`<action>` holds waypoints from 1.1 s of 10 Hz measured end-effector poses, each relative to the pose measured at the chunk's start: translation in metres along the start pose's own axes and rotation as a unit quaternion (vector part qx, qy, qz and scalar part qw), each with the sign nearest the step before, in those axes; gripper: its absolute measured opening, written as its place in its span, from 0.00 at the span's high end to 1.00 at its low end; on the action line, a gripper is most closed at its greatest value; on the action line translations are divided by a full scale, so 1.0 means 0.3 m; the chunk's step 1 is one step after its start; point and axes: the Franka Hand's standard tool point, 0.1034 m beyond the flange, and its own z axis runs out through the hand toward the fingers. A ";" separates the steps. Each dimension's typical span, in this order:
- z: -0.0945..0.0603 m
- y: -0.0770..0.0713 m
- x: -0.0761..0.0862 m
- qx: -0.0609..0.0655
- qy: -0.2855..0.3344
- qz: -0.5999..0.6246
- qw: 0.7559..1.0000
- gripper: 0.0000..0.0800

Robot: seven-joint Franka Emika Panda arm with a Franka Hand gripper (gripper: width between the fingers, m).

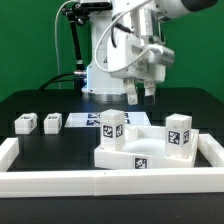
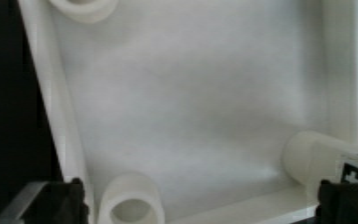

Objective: Assemble square table

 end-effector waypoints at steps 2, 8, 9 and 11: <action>-0.030 0.004 -0.049 0.008 -0.014 0.006 1.000 0.19; -0.014 0.019 -0.043 0.013 -0.002 -0.022 1.000 0.19; -0.009 0.043 -0.070 0.012 -0.003 -0.035 0.999 0.19; -0.002 0.054 -0.092 0.021 0.003 -0.056 0.998 0.19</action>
Offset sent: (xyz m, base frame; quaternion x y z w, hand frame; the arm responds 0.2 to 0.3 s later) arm 0.0000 0.0000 0.0000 0.0000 0.0000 0.0000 1.0000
